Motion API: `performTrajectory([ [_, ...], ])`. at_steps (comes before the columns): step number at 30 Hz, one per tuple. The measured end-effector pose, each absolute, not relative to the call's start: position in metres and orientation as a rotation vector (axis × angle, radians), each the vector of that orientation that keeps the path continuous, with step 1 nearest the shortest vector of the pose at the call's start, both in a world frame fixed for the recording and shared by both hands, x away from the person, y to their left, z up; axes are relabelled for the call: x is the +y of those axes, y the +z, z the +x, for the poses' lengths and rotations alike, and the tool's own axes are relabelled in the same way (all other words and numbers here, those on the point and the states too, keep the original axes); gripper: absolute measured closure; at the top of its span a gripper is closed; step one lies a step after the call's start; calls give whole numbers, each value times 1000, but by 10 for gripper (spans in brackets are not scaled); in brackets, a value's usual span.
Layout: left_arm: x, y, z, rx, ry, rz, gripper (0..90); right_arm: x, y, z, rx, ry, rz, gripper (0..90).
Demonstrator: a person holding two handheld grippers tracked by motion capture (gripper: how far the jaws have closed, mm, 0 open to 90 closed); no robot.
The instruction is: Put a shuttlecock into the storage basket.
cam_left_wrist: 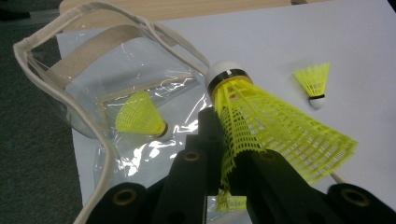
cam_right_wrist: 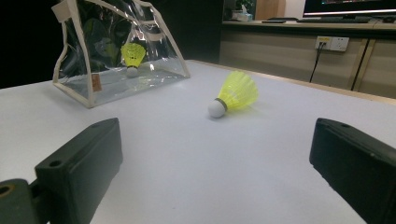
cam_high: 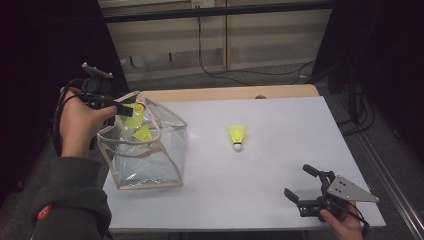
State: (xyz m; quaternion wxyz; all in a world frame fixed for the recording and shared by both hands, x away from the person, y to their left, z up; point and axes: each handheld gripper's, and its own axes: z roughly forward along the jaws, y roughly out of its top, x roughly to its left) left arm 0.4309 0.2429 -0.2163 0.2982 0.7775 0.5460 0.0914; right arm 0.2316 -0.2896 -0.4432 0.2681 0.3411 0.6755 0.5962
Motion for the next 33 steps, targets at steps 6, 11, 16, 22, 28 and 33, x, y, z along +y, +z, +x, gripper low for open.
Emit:
performTrajectory([
  [6,245,-221,433,1466,251,2065,878,-290,-443,232,1823,1608,921,27],
  [11,246,-225,434,1469,256,2064,878,-290,-443,232,1823,1609,921,26],
  [16,247,-226,435,1478,277,2072,877,-290,-443,232,1824,1609,922,27],
  [22,248,-229,435,1485,278,2074,877,-290,-443,231,1825,1611,921,27],
  [28,248,-232,436,1491,273,2078,876,-290,-443,232,1821,1612,920,27],
  [33,247,-235,436,1496,278,2079,876,-290,-443,231,1824,1612,922,27],
])
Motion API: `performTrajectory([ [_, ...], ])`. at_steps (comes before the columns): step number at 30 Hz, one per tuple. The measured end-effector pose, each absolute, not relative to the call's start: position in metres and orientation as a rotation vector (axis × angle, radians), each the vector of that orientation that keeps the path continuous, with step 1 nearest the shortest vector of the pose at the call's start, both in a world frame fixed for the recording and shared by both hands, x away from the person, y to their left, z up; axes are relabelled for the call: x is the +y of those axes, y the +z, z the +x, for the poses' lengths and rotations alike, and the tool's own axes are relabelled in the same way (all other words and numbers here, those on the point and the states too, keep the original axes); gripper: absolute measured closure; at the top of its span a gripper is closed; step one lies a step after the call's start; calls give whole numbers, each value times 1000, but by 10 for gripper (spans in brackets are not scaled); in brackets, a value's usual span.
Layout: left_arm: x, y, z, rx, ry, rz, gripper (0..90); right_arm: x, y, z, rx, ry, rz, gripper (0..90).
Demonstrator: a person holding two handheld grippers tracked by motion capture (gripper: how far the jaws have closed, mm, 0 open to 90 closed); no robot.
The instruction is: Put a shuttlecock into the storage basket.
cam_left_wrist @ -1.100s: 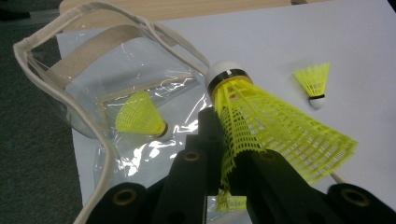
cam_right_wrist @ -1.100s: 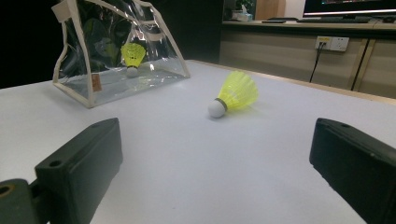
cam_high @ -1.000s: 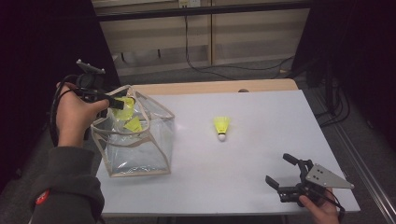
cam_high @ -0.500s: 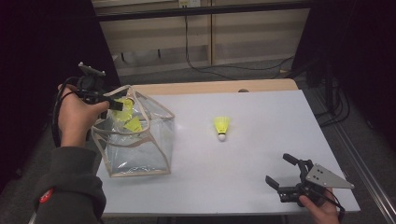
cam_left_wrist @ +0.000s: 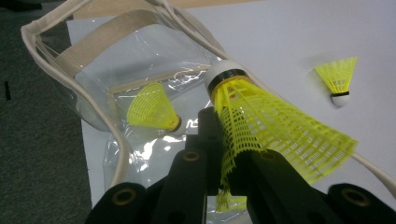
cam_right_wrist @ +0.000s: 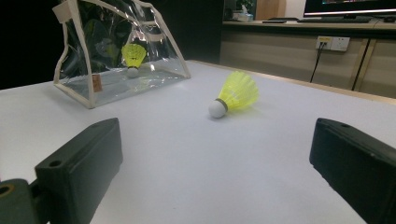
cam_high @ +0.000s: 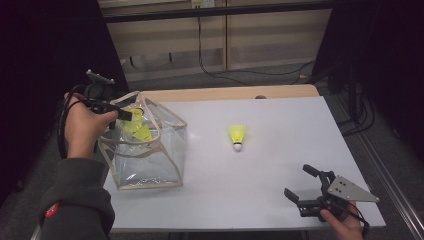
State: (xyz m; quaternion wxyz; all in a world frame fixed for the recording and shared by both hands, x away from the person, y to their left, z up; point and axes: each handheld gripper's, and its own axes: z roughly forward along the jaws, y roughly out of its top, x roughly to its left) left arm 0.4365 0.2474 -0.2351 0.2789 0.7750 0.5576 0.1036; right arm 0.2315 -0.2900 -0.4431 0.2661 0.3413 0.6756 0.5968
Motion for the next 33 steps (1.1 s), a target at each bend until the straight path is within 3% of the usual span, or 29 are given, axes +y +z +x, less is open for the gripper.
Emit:
performTrajectory([
  [27,243,-253,442,1513,267,2108,869,-290,-443,231,1824,1613,923,27],
  [33,243,-257,443,1505,284,2093,815,-290,-443,231,1823,1614,923,27],
])
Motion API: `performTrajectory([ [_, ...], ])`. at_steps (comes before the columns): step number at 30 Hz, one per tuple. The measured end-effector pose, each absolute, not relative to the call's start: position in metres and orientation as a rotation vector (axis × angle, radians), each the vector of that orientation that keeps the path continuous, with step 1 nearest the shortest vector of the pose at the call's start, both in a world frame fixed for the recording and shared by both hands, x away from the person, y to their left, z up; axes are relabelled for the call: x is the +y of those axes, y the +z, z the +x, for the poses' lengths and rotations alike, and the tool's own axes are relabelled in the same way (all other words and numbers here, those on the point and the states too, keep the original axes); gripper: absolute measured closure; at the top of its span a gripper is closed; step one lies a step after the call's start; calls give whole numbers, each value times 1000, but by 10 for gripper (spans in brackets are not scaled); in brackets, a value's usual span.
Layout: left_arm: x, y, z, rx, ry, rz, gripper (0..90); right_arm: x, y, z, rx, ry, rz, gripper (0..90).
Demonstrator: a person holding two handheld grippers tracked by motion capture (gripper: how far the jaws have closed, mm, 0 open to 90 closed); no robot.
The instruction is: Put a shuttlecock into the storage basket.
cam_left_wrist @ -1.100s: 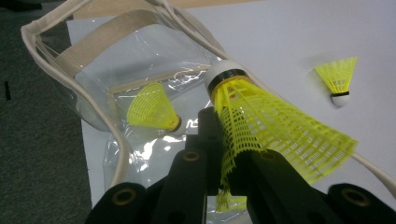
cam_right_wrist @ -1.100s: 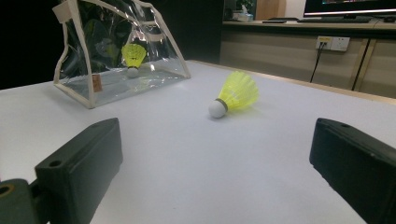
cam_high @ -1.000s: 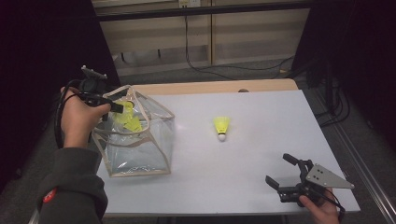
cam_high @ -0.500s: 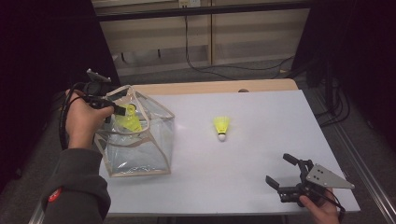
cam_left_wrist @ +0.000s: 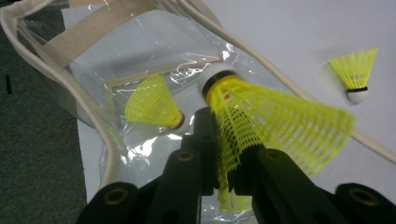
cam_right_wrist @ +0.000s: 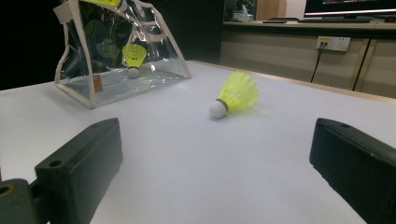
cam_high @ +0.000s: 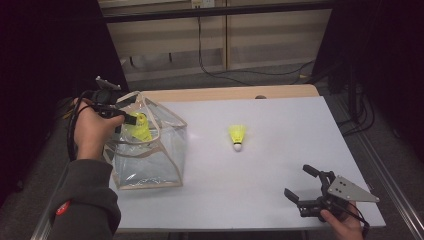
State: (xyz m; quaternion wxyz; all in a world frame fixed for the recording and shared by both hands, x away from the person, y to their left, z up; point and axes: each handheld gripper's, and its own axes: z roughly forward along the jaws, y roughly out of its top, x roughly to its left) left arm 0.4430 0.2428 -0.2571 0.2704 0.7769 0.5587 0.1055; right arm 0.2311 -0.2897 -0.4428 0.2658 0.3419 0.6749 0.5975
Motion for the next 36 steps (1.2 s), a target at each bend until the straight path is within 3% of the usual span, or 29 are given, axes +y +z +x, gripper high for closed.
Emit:
performTrajectory([
  [24,225,-230,437,1425,246,2096,677,-290,-443,231,1825,1615,925,27],
  [36,208,-216,432,1350,123,2090,568,-289,-443,231,1826,1615,927,26],
])
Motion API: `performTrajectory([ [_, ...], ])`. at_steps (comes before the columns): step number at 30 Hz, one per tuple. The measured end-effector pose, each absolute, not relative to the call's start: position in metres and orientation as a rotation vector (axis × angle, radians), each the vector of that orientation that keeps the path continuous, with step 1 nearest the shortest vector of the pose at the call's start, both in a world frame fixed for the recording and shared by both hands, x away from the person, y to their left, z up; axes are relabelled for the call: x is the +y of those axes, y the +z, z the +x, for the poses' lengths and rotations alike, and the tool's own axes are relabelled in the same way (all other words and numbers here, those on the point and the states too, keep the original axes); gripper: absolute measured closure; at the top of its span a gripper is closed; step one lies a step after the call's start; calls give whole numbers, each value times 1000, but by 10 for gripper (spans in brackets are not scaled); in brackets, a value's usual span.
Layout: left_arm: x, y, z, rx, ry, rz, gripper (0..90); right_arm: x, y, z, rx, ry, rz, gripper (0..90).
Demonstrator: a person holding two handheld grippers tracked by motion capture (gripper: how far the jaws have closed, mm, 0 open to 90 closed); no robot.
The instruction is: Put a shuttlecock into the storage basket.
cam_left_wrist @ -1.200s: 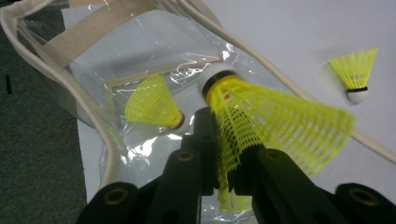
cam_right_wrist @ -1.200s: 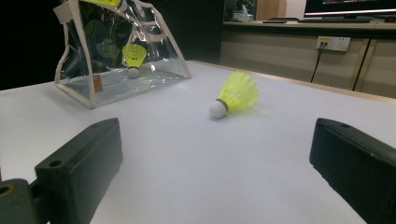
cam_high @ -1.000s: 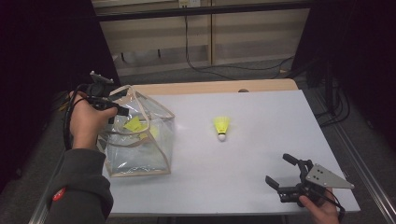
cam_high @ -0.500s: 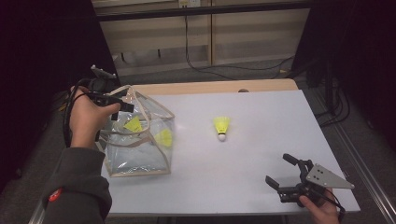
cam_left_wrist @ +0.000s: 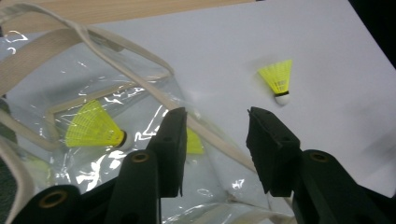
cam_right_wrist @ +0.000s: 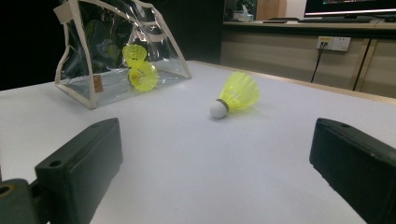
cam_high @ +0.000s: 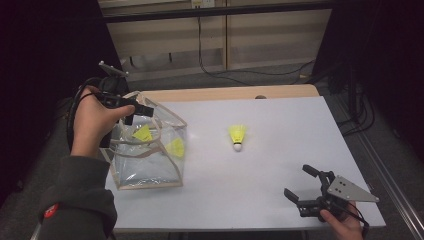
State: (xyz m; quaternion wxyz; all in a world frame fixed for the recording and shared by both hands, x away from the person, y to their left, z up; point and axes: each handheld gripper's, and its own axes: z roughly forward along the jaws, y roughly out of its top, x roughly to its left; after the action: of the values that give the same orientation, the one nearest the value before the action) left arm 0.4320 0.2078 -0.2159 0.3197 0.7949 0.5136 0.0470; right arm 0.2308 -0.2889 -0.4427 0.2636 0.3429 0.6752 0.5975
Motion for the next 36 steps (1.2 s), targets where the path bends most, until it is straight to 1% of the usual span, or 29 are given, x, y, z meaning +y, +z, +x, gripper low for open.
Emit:
performTrajectory([
  [4,201,-213,431,1325,108,2080,524,-289,-443,231,1825,1614,926,27],
  [11,189,-210,428,1284,86,2075,477,-290,-443,231,1820,1614,924,27],
  [13,185,-209,427,1272,91,2072,435,-289,-442,231,1822,1616,926,27],
  [19,175,-209,426,1227,82,2056,374,-289,-442,231,1822,1614,924,27],
  [29,160,-211,423,1180,82,2073,313,-290,-442,231,1821,1613,918,27],
  [33,150,-213,422,1164,82,2071,253,-289,-442,231,1824,1616,918,27],
  [36,144,-216,422,1146,73,2080,225,-289,-442,231,1823,1613,917,27],
])
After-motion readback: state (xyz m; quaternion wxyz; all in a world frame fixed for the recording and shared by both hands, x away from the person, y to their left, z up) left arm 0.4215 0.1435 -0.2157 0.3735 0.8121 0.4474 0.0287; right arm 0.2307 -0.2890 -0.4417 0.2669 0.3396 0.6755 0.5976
